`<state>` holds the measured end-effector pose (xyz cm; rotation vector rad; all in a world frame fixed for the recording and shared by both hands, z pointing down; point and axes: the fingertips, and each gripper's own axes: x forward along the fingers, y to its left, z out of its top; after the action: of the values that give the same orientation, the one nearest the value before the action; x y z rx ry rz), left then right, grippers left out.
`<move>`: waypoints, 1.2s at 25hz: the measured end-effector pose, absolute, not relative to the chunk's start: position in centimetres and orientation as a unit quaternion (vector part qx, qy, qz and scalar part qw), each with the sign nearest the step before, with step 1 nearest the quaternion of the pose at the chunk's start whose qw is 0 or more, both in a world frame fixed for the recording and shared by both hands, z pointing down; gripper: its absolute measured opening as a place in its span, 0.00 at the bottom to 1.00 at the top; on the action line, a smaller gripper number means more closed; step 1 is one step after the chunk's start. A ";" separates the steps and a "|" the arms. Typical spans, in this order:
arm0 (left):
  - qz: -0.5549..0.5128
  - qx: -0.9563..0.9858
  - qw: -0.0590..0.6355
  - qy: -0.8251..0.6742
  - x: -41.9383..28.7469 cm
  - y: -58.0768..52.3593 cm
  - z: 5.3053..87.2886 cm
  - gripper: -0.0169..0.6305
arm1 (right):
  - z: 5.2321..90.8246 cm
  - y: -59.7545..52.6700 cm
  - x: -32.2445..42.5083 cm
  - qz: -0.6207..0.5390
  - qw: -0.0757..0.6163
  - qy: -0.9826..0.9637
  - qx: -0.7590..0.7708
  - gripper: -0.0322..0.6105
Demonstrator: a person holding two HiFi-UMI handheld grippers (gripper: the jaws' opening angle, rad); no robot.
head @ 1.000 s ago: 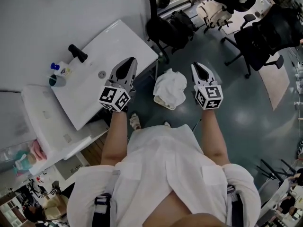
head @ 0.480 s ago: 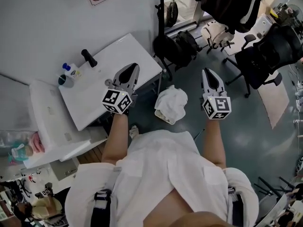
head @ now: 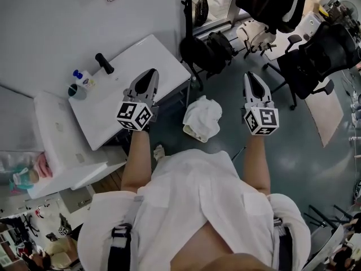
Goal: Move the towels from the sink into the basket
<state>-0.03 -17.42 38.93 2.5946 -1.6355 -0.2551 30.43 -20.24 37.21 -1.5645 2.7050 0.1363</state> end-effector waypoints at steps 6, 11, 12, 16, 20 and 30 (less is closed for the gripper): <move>-0.086 0.838 0.034 -0.538 -0.3 -16.8 38.8 0.07 | 36.4 -19.6 30.6 0.056 0.008 0.863 -0.501 0.11; -0.082 0.839 0.033 -0.536 -0.2 -16.5 38.7 0.07 | 36.5 -19.1 30.4 0.063 -0.001 0.866 -0.495 0.10; -0.082 0.840 0.032 -0.536 -0.2 -16.5 38.6 0.07 | 36.5 -19.0 30.3 0.065 -0.004 0.867 -0.495 0.10; -0.082 0.840 0.033 -0.535 0.0 -16.4 38.5 0.07 | 36.6 -18.9 30.3 0.061 -0.006 0.865 -0.498 0.10; -0.081 0.840 0.032 -0.535 0.1 -16.5 38.4 0.07 | 36.7 -19.1 30.2 0.062 -0.007 0.865 -0.498 0.09; -0.082 0.837 0.032 -0.541 -0.6 -16.6 38.5 0.07 | 36.9 -19.4 30.1 0.061 -0.009 0.864 -0.500 0.09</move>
<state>-0.57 -16.59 38.47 2.5770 -1.6648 -0.2521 30.09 -19.42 36.86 -1.5792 2.7310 0.1924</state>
